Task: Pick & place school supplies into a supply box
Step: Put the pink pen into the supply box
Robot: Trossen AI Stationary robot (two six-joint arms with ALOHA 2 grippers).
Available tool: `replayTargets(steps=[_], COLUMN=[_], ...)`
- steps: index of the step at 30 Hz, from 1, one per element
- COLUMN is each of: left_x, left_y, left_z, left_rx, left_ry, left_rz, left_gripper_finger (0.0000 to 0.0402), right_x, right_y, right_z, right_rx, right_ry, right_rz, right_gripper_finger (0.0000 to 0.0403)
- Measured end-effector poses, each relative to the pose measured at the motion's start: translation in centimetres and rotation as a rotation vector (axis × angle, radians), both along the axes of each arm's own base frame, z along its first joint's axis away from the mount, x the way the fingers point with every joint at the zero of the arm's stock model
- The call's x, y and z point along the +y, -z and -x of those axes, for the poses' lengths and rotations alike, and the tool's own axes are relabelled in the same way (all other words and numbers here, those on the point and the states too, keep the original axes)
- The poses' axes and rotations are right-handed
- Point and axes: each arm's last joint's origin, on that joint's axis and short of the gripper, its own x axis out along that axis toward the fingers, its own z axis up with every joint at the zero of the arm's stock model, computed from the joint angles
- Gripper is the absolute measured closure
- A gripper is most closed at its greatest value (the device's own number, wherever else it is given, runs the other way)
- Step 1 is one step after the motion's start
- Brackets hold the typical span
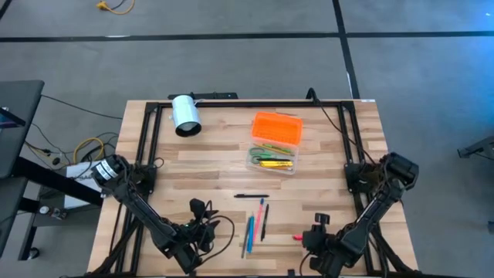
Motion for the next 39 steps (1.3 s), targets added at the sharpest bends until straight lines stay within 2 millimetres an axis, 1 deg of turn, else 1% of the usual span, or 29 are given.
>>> replayTargets(steps=[4, 7, 10, 14, 16, 19, 26, 28, 32, 36, 39], left_x=[0.3, 0.3, 0.2, 0.2, 0.3, 0.2, 0.1, 0.1, 0.1, 0.1, 0.1], left_y=[0.0, 0.0, 0.0, 0.0, 0.0, 0.0, 0.0, 0.0, 0.0, 0.0, 0.0], left_z=[-0.4, -0.5, -0.5, -0.5, -0.5, -0.5, -0.6, -0.7, -0.7, -0.6, -0.6], left_rx=[0.018, 0.016, 0.019, 0.021, 0.023, 0.026, 0.016, 0.016, 0.015, 0.015, 0.015], left_ry=[-0.003, -0.001, 0.008, 0.009, 0.011, 0.017, 0.019, 0.022, 0.023, 0.023, 0.023], left_rz=[0.011, 0.016, 0.012, 0.010, 0.005, 0.001, 0.010, 0.009, 0.009, 0.009, 0.009], left_gripper_finger=[0.0221, 0.0221, 0.0221, 0.0221, 0.0221, 0.0221, 0.0221, 0.0221, 0.0221, 0.0221, 0.0221], right_x=[0.1, -0.4, -0.8, -1.3, -1.3, -1.2, -1.1, -1.2, -1.2, -1.2, -1.1], right_y=[0.2, 1.5, 2.8, 3.5, 3.6, 3.6, 3.6, 3.6, 3.6, 3.6, 3.5], right_z=[0.3, 0.2, 0.1, 0.0, 0.0, 0.0, -0.5, -0.7, -0.8, -1.0, -1.2], right_rx=[0.004, 0.035, 0.059, 0.059, 0.061, 0.062, 0.072, 0.072, 0.061, 0.024, -0.025], right_ry=[-0.003, 0.039, 0.064, 0.082, 0.083, 0.082, 0.028, 0.017, 0.003, -0.055, -0.084], right_rz=[0.006, 0.016, -0.023, -0.024, -0.028, -0.039, -0.072, -0.075, -0.064, -0.010, 0.030], right_gripper_finger=[0.0250, 0.0247, 0.0245, 0.0250, 0.0259, 0.0286, 0.0384, 0.0389, 0.0379, 0.0394, 0.0392])
